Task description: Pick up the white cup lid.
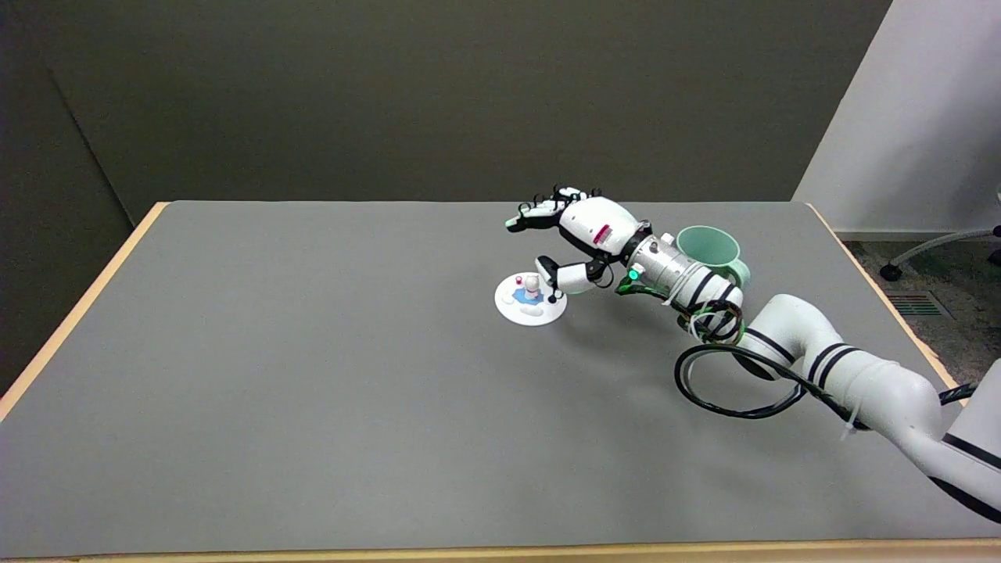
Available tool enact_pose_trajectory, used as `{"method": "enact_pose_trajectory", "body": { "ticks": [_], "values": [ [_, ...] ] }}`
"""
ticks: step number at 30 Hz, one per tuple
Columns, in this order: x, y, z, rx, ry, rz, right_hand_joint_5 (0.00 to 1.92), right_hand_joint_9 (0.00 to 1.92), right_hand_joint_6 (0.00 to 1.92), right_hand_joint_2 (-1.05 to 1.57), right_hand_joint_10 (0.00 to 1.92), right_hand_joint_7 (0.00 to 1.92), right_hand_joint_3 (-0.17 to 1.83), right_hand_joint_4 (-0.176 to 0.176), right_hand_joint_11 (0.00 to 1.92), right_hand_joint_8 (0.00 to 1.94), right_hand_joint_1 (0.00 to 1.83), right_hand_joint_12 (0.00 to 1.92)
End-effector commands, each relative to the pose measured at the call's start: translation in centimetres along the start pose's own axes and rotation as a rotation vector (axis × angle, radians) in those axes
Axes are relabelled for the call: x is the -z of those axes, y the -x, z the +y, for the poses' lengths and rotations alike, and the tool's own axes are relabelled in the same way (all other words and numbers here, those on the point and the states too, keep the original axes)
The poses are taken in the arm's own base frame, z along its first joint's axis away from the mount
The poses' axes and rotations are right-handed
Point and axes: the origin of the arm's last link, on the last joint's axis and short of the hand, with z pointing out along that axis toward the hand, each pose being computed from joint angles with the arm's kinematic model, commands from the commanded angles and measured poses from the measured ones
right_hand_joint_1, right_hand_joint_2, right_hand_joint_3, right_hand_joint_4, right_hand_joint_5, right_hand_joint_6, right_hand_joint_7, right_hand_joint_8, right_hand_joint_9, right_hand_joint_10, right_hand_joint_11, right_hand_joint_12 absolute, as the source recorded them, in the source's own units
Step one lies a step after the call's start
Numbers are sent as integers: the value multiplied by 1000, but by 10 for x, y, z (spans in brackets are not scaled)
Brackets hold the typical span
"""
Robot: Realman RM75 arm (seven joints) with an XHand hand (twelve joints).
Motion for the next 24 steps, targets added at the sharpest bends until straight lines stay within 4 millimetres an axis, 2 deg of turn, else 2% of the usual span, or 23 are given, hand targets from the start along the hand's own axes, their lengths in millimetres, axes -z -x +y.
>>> {"method": "enact_pose_trajectory", "body": {
  "ticks": [1, 14, 18, 24],
  "values": [
    [-1, 18, 3, 13, 33, -59, 489, 554, 204, 729, 198, 420, 1050, 61, 189, 128, 728, 841],
    [4, 27, 2, 28, 31, -87, 483, 555, 202, 740, 198, 430, 1054, 60, 199, 128, 748, 815],
    [4, 30, 4, 25, 40, -95, 481, 569, 189, 841, 197, 511, 907, 57, 180, 168, 742, 845],
    [4, 35, 3, 13, 48, -101, 481, 574, 188, 851, 198, 526, 890, 57, 176, 171, 740, 844]
  ]
}}
